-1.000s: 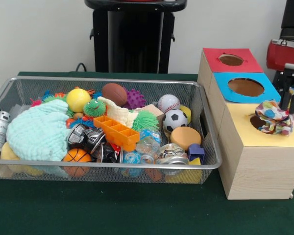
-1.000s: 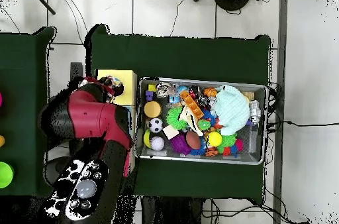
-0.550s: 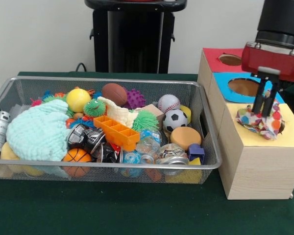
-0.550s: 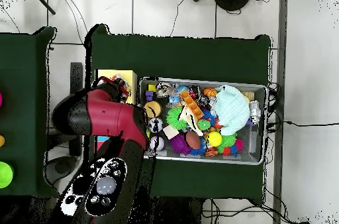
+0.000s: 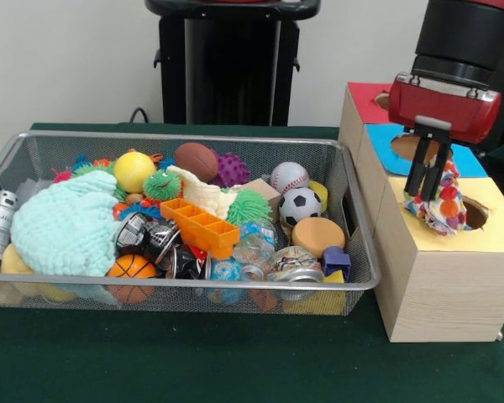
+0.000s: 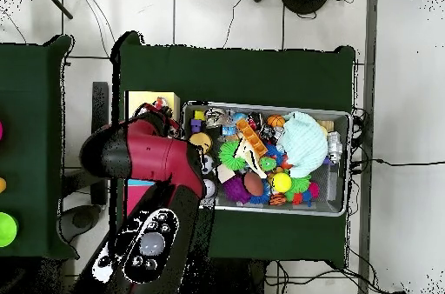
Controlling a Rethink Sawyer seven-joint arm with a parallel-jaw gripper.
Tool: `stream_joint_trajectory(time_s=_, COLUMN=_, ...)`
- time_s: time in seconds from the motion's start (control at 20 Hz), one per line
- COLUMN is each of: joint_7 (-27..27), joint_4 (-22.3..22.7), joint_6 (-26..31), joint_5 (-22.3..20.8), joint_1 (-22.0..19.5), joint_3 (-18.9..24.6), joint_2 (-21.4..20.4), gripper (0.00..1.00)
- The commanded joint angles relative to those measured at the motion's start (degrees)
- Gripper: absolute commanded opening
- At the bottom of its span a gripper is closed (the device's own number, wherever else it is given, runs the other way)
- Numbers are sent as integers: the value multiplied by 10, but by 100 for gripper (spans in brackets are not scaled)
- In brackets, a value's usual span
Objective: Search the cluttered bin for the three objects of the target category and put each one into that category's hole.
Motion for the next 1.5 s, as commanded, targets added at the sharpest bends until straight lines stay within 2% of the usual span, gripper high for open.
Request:
stream_joint_trajectory(time_s=0.05, joint_7=58, joint_4=58, joint_6=-12, joint_5=-24, joint_1=-9, joint_3=66, joint_2=5, gripper=0)
stream_joint_trajectory(time_s=0.6, joint_7=81, joint_4=61, joint_6=15, joint_5=-6, joint_1=17, joint_3=56, joint_2=4, gripper=0)
stream_joint_trajectory(time_s=1.5, joint_7=106, joint_4=60, joint_6=13, joint_5=12, joint_1=46, joint_3=47, joint_2=15, gripper=0)
